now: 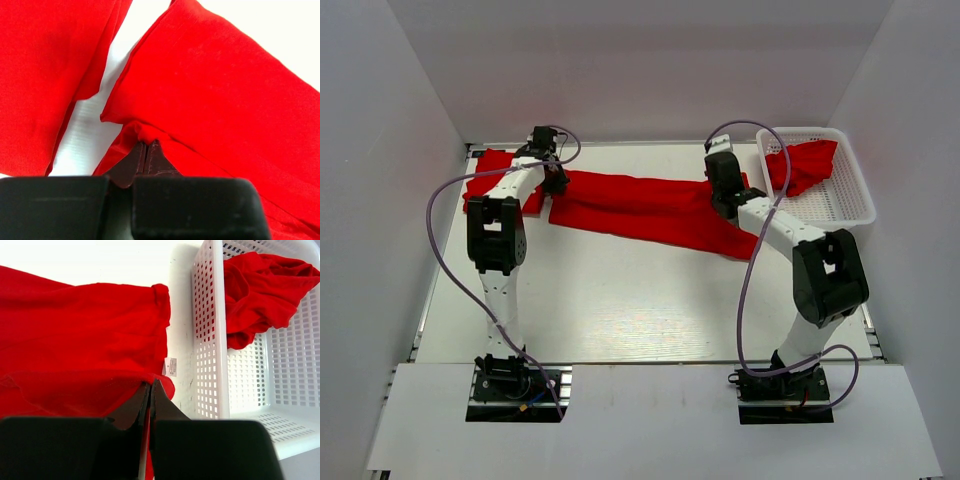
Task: Fold and stack the t-shirts
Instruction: Fold the other side of the tshirt into a rectangle
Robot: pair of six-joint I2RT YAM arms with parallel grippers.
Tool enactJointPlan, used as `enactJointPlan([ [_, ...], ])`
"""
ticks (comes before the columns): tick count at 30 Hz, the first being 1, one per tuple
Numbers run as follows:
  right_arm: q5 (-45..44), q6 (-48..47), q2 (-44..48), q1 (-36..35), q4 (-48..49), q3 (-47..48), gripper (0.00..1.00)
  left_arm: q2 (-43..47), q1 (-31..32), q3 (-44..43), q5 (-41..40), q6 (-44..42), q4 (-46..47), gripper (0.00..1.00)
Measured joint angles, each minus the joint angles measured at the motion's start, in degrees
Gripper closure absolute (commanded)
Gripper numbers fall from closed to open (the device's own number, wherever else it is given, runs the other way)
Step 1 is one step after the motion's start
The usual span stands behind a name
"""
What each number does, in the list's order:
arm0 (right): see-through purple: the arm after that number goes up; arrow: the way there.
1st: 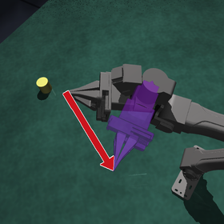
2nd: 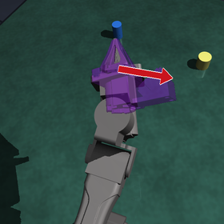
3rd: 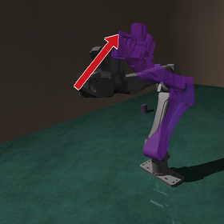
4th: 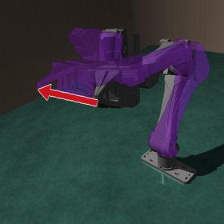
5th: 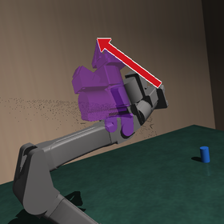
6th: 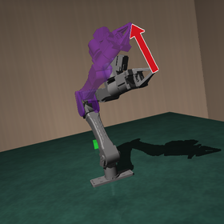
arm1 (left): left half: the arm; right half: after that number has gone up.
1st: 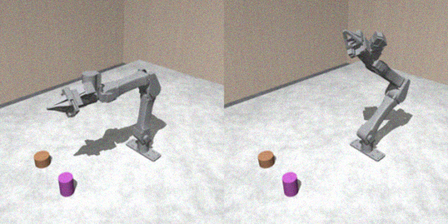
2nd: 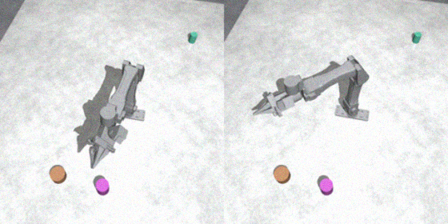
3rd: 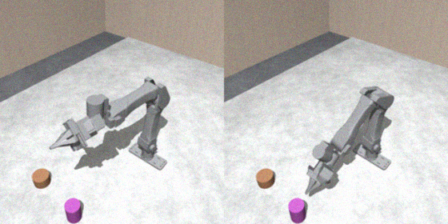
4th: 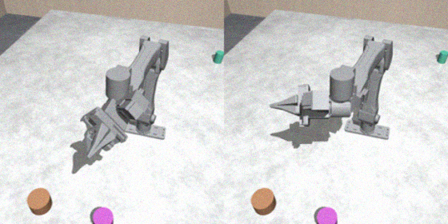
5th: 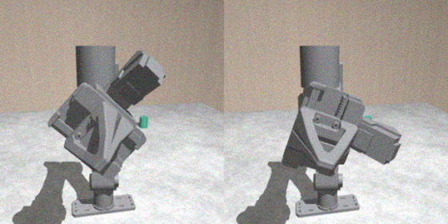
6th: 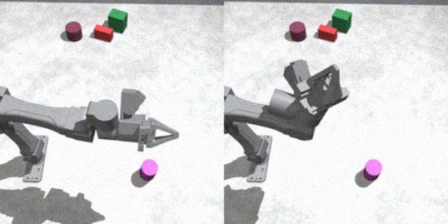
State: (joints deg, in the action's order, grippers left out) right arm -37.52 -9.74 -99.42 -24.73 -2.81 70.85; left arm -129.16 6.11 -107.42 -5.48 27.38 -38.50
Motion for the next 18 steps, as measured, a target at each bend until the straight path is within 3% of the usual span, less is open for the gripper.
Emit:
enactJointPlan([
  [18,0.5,-2.7,-6.9,2.0,1.7,5.3,1.00,-4.6,0.1,-2.4,0.9,-2.9,4.3,0.97],
])
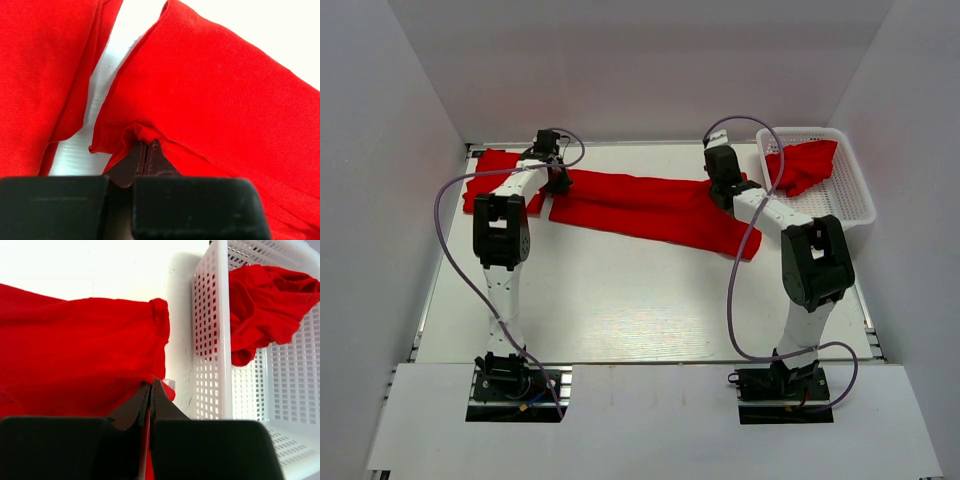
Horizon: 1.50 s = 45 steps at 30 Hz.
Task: Fold and stack the t-shirts
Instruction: Fold the other side of the tshirt into a rectangle
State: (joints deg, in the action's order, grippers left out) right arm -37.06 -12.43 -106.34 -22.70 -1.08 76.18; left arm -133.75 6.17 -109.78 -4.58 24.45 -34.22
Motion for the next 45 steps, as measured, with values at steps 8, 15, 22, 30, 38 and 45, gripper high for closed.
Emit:
enactJointPlan([
  [8,2.0,-4.0,-5.9,1.2,3.0,4.7,1.00,-0.1,0.3,-0.1,1.1,-2.0,2.2,0.16],
  [15,3.9,-6.2,-9.8,1.8,4.1,7.2,1.00,0.0,0.3,0.4,1.6,-2.9,3.5,0.00],
  [22,5.0,-7.6,-11.0,1.9,4.3,9.4,1.00,0.2,0.3,0.5,3.2,-4.2,4.3,0.00],
  [30,5.0,-8.0,-14.2,2.1,4.4,12.6,0.65,1.0,0.3,0.5,4.0,-5.0,4.9,0.00],
  [38,3.8,-7.2,-15.8,2.2,3.9,16.1,0.29,2.4,0.3,0.5,5.2,-6.3,5.6,0.00],
  [45,5.0,-1.5,-14.1,2.6,-0.2,16.7,0.10,3.6,0.6,0.5,6.5,-8.6,4.7,0.00],
])
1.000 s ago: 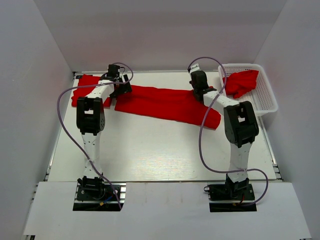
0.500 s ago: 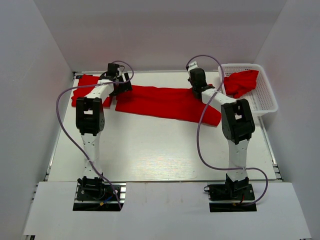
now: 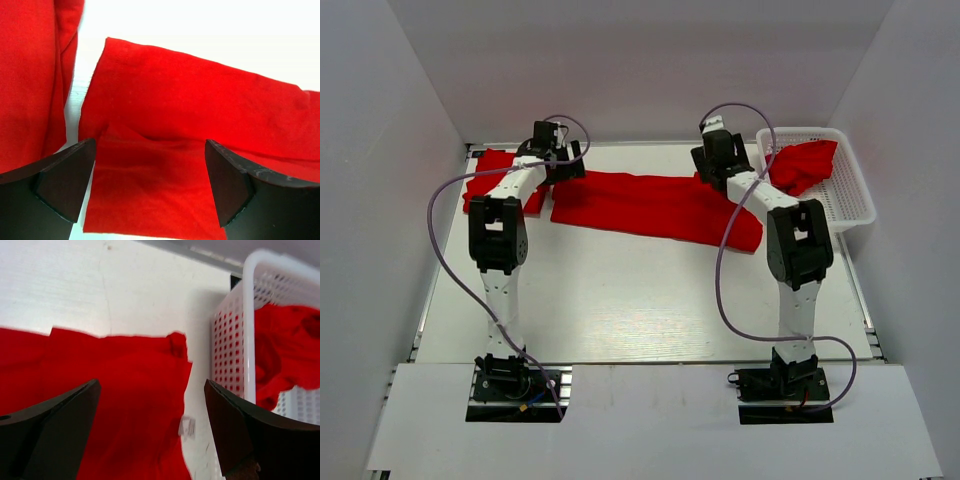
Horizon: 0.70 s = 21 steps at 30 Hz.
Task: Fold and stack the t-shirts
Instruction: Fold the other side of the tshirt into a rectangle, then rotate the tshirt 90 degrees
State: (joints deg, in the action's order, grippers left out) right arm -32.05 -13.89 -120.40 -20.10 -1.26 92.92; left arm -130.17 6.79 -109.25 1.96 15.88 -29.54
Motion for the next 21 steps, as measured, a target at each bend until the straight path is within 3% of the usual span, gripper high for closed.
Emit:
enactJointPlan([
  [8,7.5,15.1,11.5,0.1,-9.0,-8.9,0.10,-1.2,1.9,-6.2,3.1,-4.3,-5.6,0.00],
  [12,10.2,21.4,12.8,0.1,-12.7,-11.4,0.10,-3.7,3.8,-9.0,4.5,-5.5,-7.0,0.00],
  [21,14.5,30.1,9.7,0.1,-18.4,-12.1,0.10,-1.4,6.9,3.4,5.0,-6.3,-5.3,0.00],
])
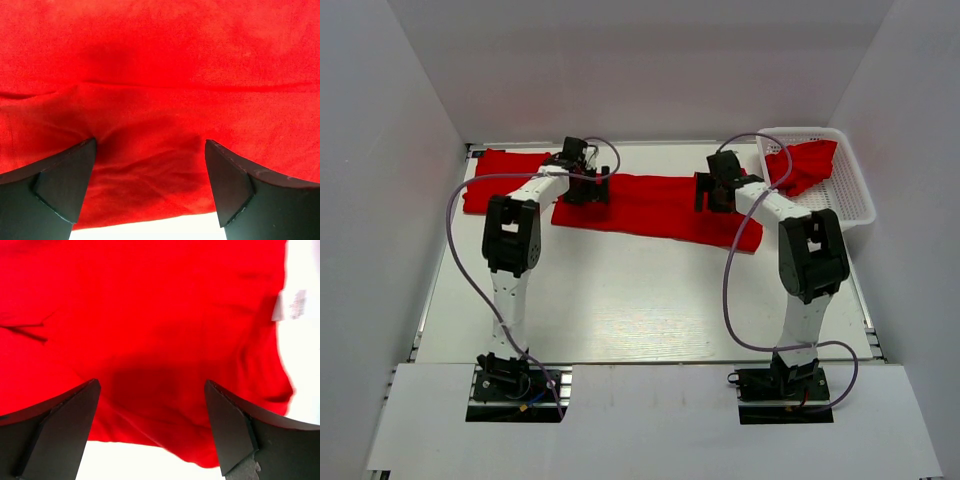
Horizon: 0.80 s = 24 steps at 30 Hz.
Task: Fold and stack the t-shirts
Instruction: Rotate the tshirt 90 degrees
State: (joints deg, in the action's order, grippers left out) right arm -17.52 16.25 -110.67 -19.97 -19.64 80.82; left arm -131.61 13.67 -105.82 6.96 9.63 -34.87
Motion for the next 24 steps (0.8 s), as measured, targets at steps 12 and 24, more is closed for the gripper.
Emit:
enactJointPlan([
  [12,8.2,7.2,-11.6,0.0,-3.5,10.0,0.10,28.6,5.6,41.3,2.1,9.1,3.8,0.00],
  [24,28.1,10.4,-22.8,-0.4,2.3,25.2,0.10,40.8,20.2,58.5,22.7,14.2,-4.0,0.00],
])
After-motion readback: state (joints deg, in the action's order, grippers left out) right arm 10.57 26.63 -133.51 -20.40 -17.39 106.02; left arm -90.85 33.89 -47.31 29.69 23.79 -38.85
